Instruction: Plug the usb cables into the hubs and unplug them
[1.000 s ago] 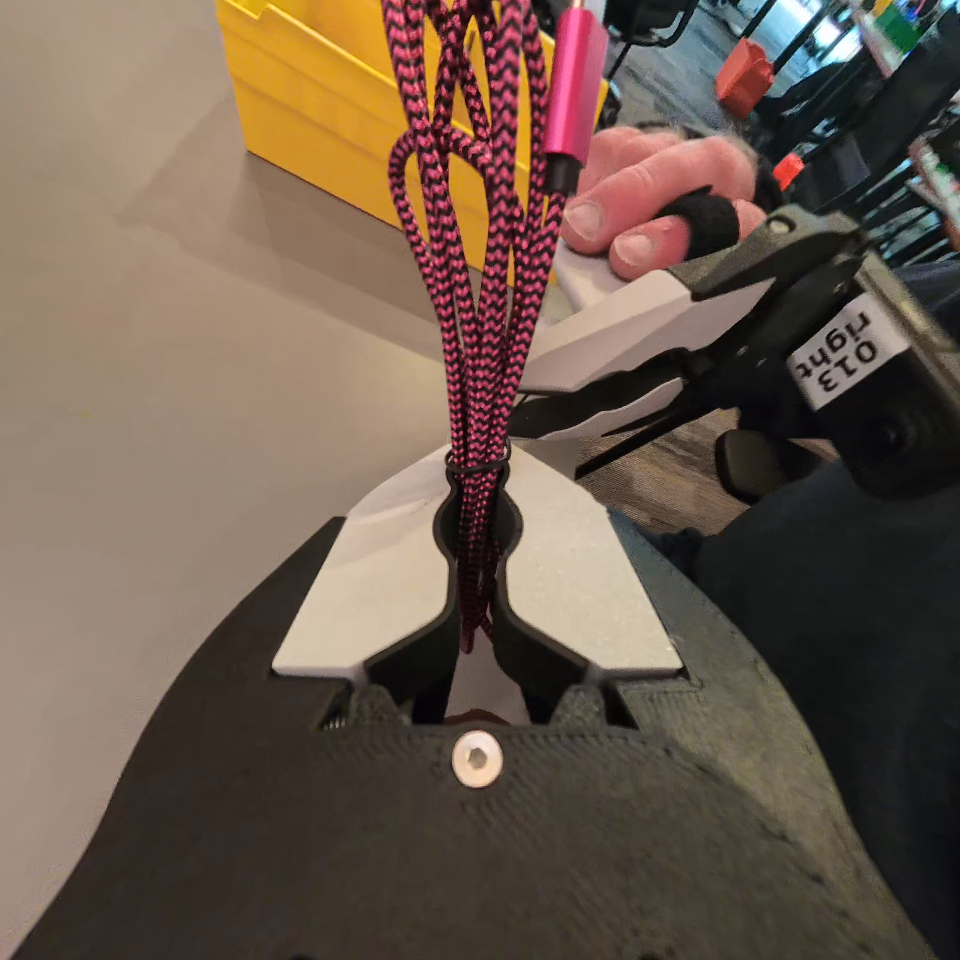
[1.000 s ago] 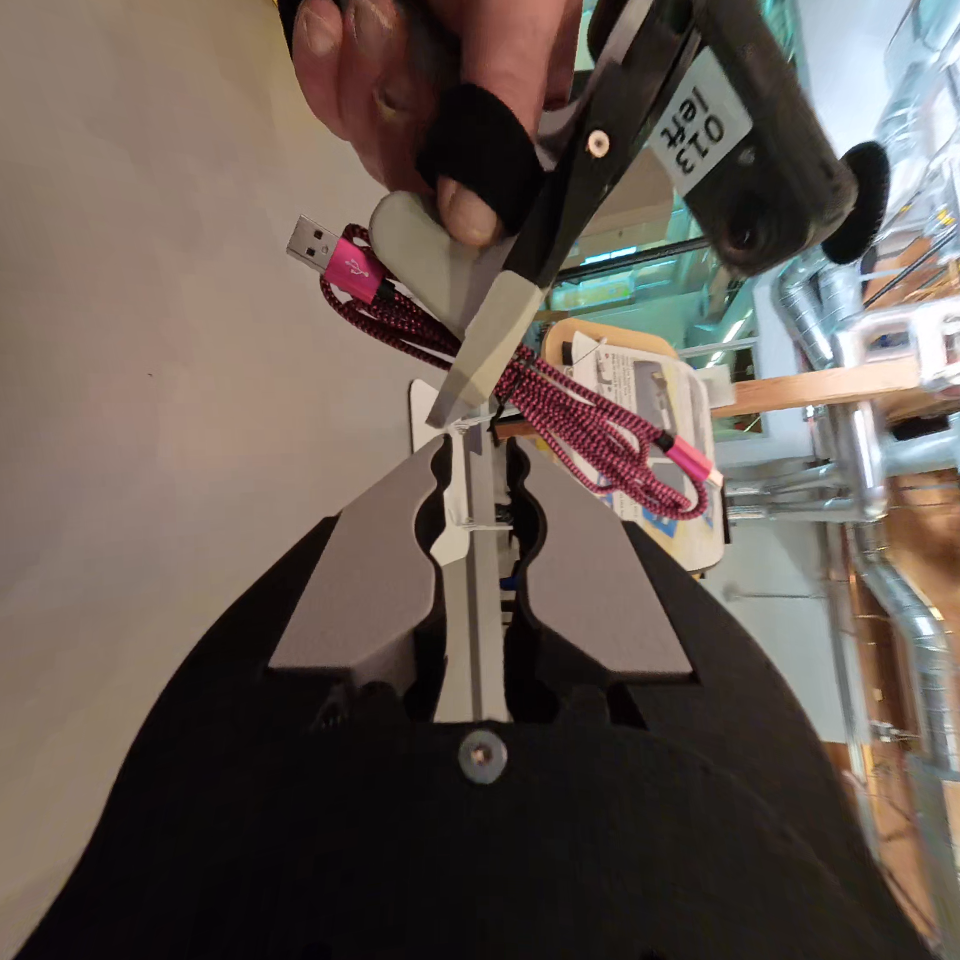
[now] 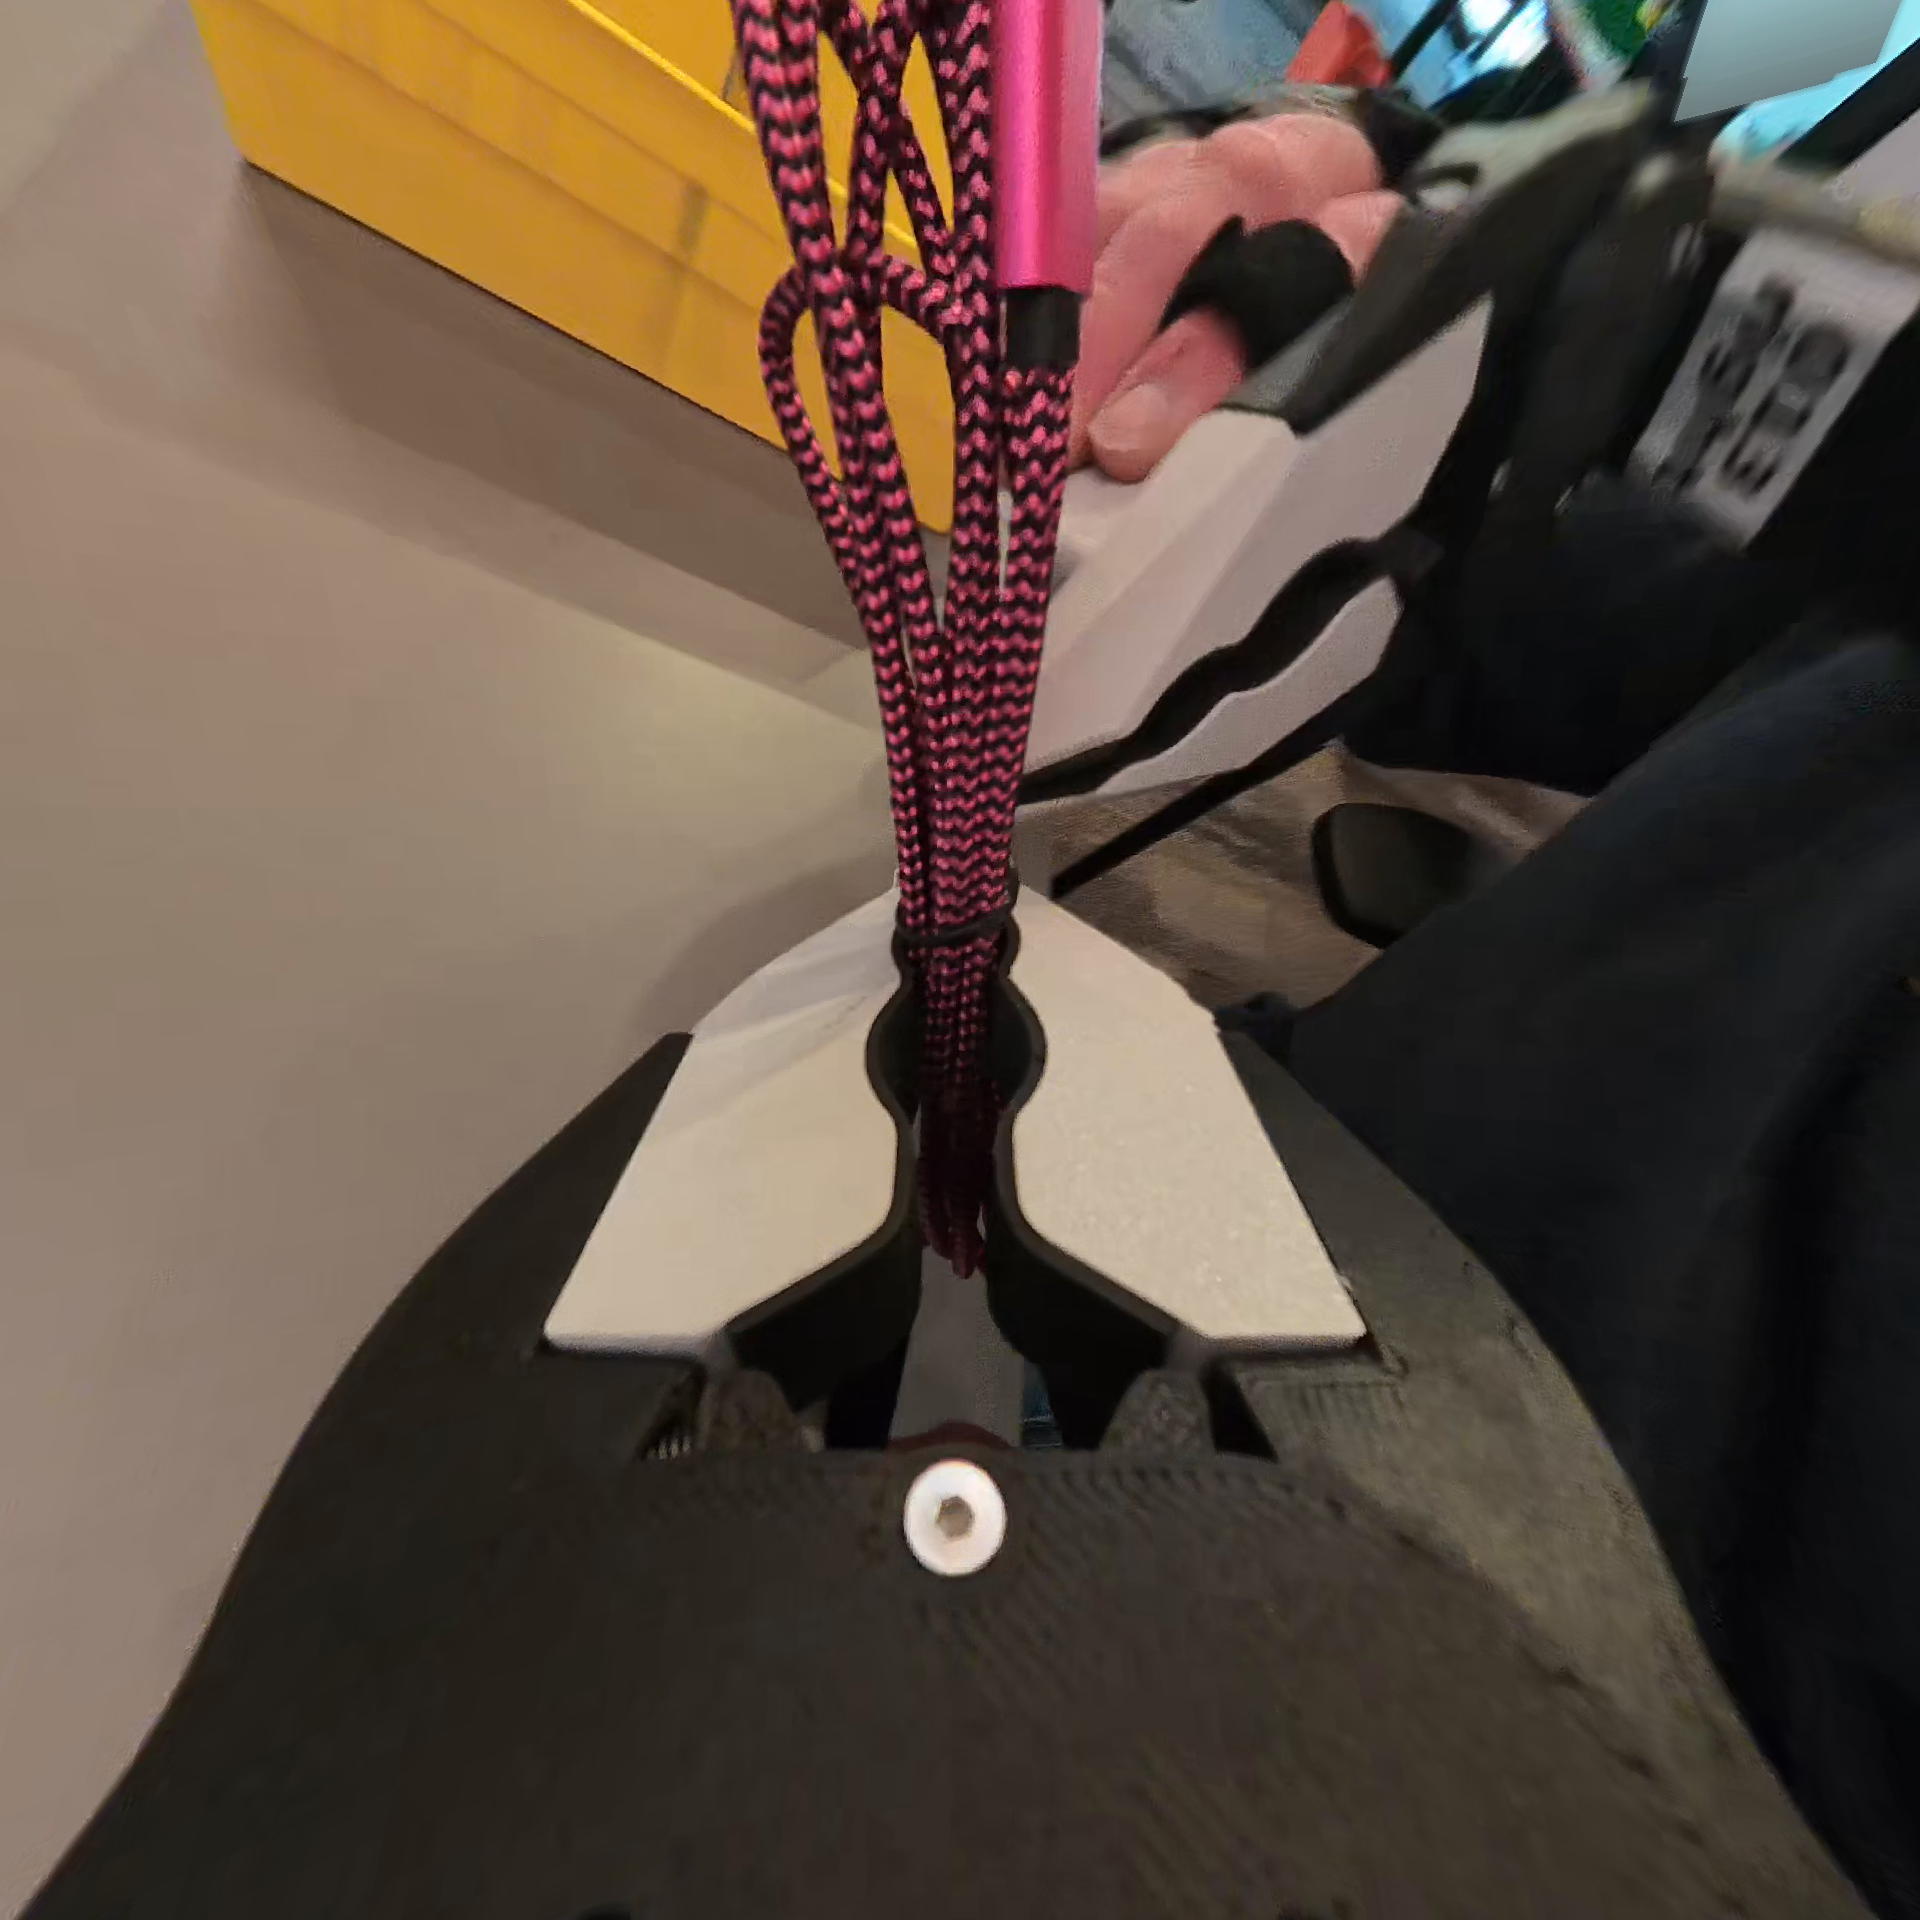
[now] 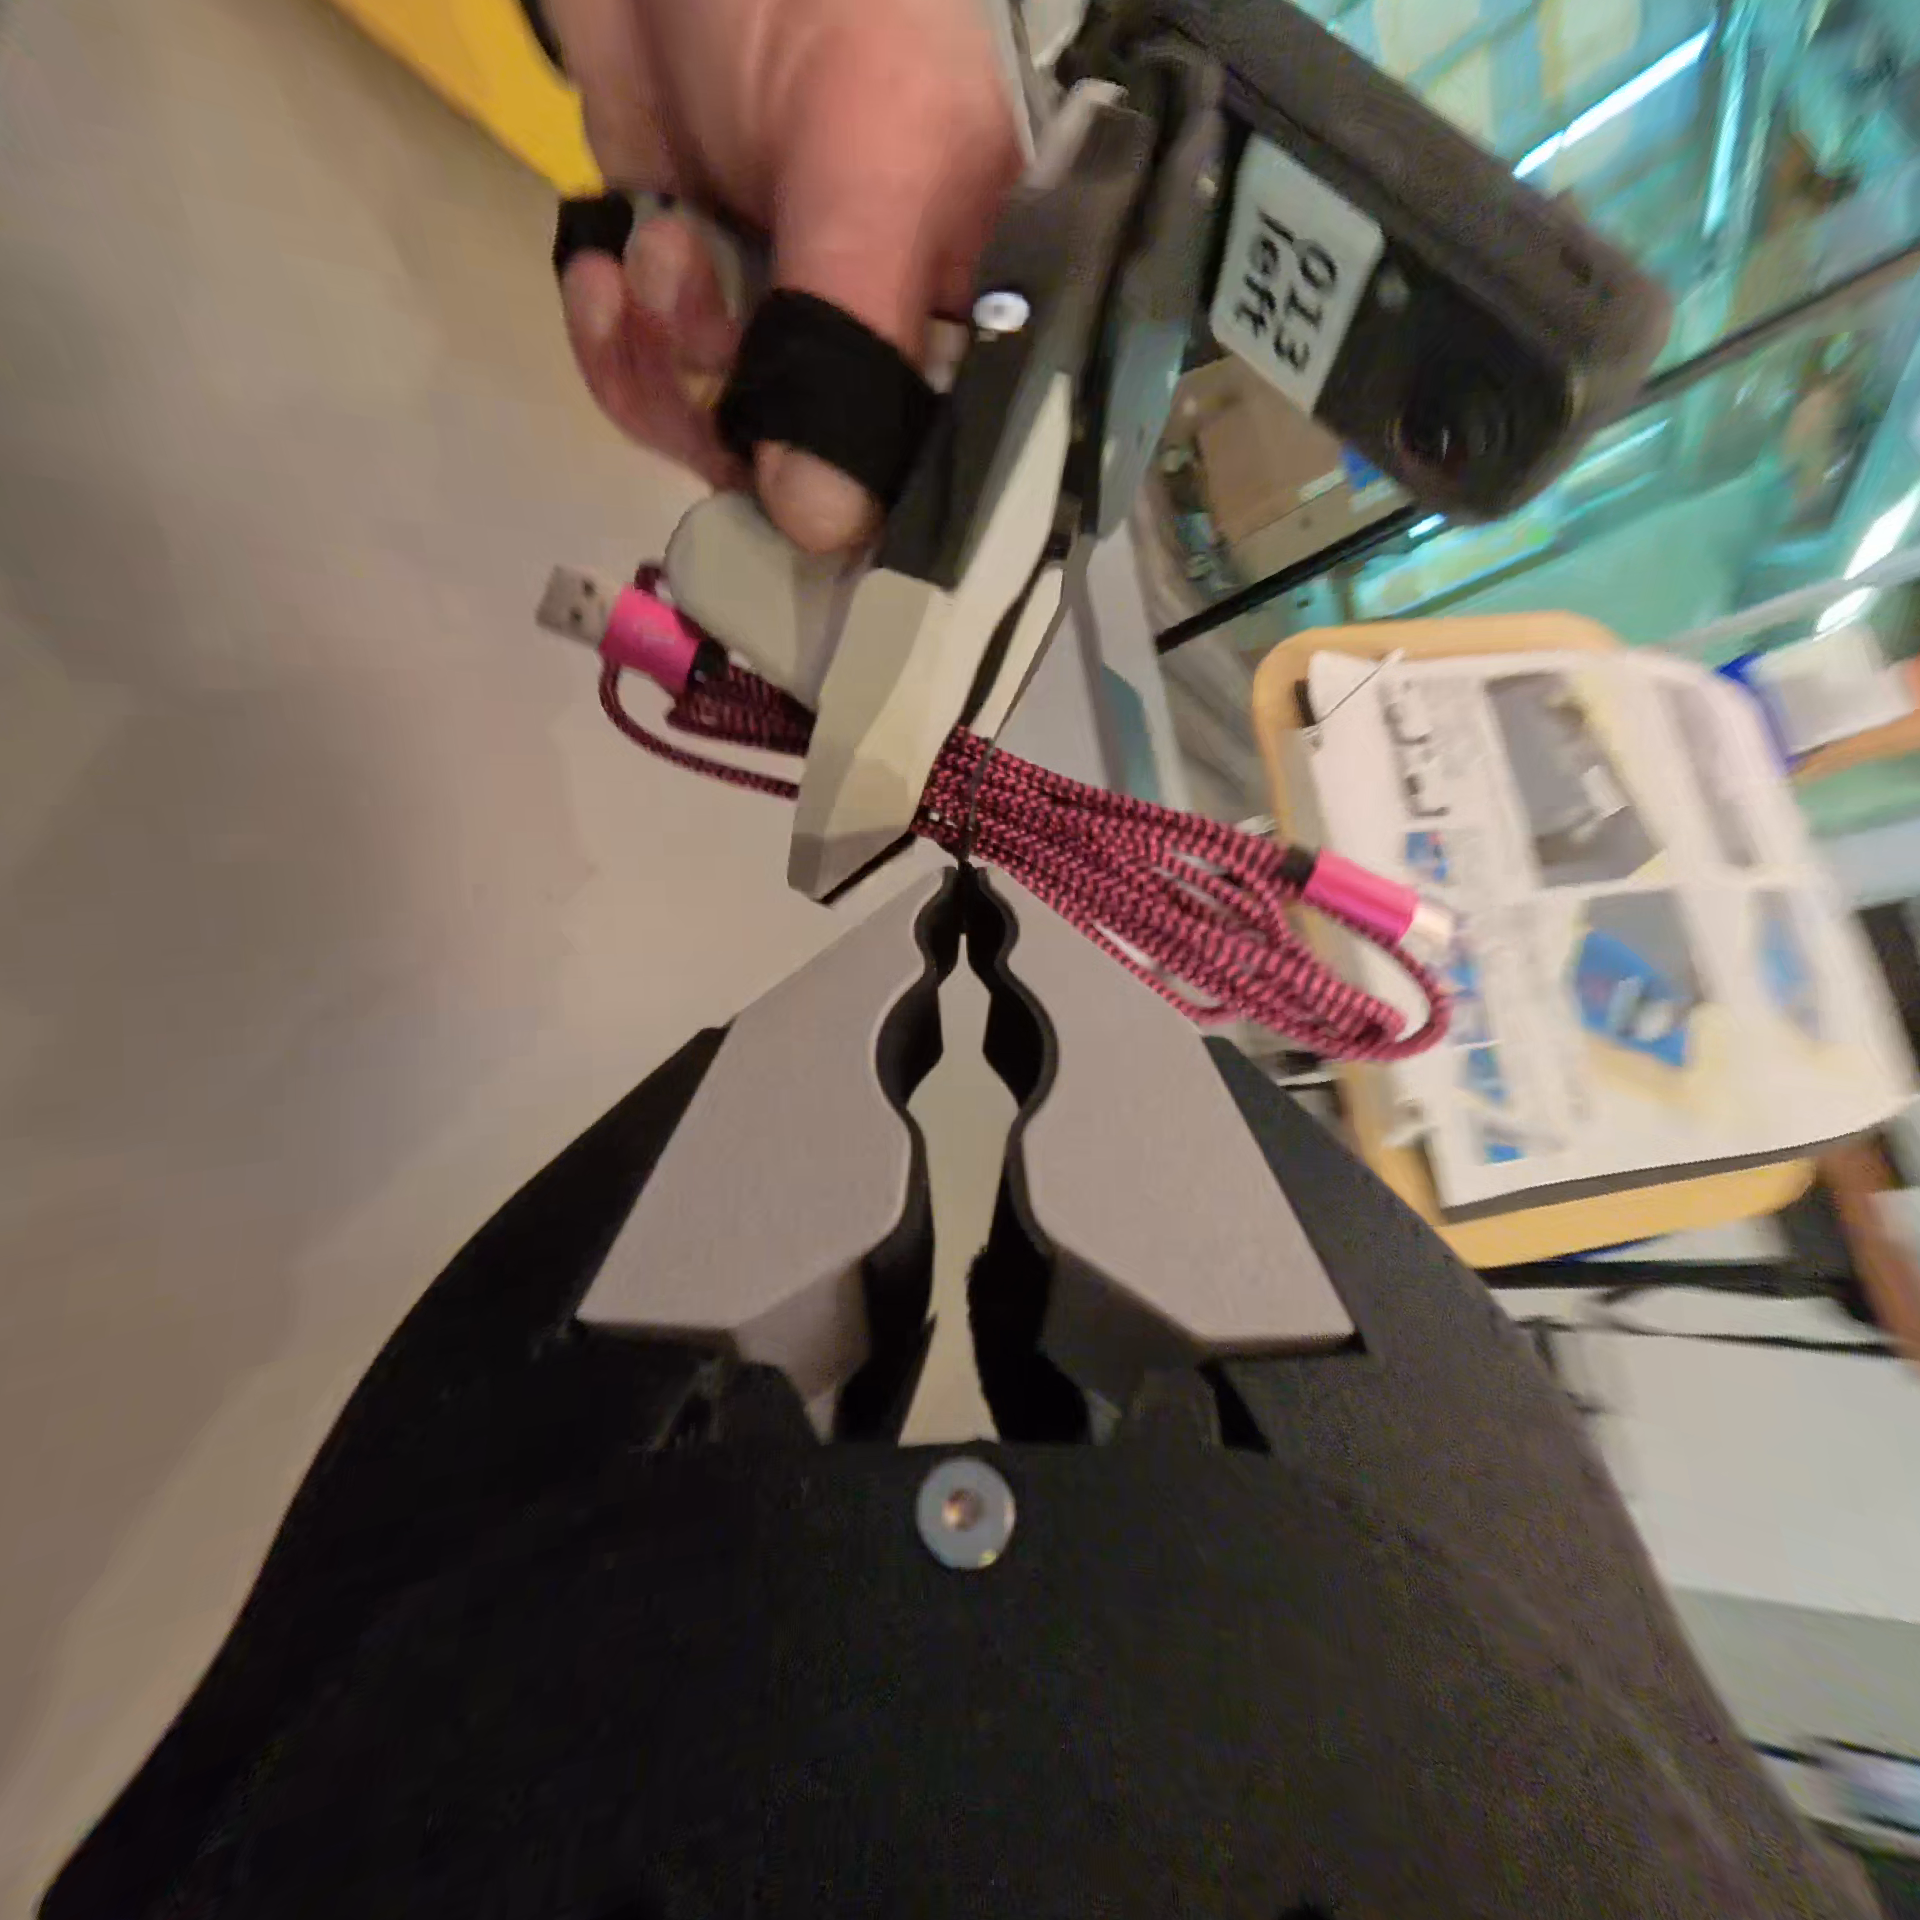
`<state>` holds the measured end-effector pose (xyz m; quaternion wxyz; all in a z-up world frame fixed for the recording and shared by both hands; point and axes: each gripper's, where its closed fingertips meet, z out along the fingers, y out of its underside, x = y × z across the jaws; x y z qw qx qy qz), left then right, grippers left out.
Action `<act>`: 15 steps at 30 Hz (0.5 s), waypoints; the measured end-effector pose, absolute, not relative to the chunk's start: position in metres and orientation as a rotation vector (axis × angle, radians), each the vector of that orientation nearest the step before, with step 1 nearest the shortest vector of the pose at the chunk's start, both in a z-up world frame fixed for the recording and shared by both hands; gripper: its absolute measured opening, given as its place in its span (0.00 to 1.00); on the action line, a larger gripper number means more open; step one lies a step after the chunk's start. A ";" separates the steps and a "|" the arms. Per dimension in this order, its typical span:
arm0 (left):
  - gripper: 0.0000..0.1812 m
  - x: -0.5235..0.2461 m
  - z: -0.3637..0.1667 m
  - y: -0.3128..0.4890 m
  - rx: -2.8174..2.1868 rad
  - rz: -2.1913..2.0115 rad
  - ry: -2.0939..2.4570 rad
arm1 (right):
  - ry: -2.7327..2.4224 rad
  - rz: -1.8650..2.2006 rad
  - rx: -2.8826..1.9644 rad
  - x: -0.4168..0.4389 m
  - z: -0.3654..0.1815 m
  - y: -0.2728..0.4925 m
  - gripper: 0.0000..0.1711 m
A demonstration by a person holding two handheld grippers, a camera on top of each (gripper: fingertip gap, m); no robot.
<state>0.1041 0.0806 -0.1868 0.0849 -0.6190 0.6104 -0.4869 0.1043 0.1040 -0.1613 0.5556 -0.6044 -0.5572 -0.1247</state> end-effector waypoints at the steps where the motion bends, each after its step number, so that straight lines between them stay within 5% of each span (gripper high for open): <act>1: 0.04 0.105 -0.187 0.083 -1.817 -1.404 1.830 | -1.256 -0.175 -1.489 0.104 -0.162 0.104 0.00; 11: 0.04 0.113 -0.178 0.102 -1.433 -0.894 1.870 | -0.455 1.298 -1.630 0.101 -0.150 0.102 0.00; 15: 0.04 0.114 -0.179 0.110 -1.291 -0.675 1.895 | -0.268 1.581 -1.512 0.100 -0.150 0.104 0.00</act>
